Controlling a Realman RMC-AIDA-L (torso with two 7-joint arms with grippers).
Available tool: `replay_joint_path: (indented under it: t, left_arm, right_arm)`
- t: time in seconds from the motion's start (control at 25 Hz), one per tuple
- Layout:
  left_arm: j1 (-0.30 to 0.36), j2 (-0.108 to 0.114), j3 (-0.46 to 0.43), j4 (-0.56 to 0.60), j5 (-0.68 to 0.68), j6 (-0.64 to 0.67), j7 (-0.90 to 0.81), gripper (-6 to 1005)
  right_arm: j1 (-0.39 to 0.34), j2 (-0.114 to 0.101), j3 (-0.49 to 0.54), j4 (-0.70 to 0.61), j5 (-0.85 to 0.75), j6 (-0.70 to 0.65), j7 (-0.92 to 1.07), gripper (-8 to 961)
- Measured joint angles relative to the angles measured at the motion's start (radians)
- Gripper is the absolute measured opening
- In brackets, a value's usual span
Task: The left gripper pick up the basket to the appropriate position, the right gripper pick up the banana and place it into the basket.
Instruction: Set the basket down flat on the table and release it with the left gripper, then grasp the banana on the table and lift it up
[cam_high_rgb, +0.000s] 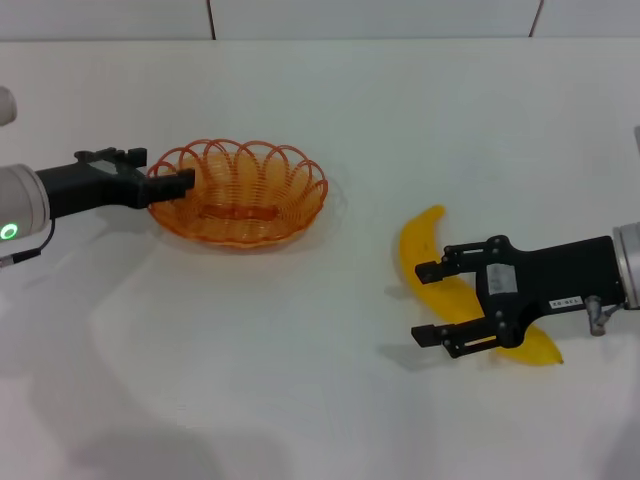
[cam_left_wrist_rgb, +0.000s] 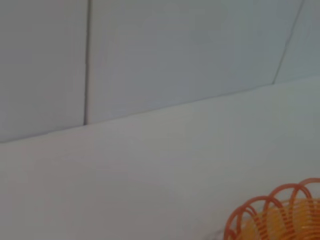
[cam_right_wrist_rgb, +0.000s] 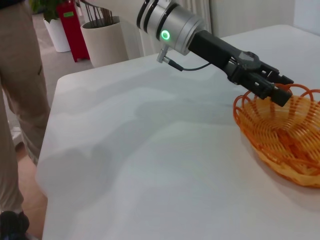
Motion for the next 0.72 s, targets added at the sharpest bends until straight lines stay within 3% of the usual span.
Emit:
replay_joint_path:
  t: [0.28,0.72]
  left_arm:
    - [0.023,-0.005,0.0,0.003,-0.06,0.022,0.112,872]
    - [0.094,-0.005,0.0,0.016,-0.193,0.121,0.296,868]
  right_arm:
    - [0.0,0.0,0.0,0.001,0.0,0.0,0.0,760]
    - [-0.001,0.0,0.0,0.001,-0.001,0.0,0.0,748]
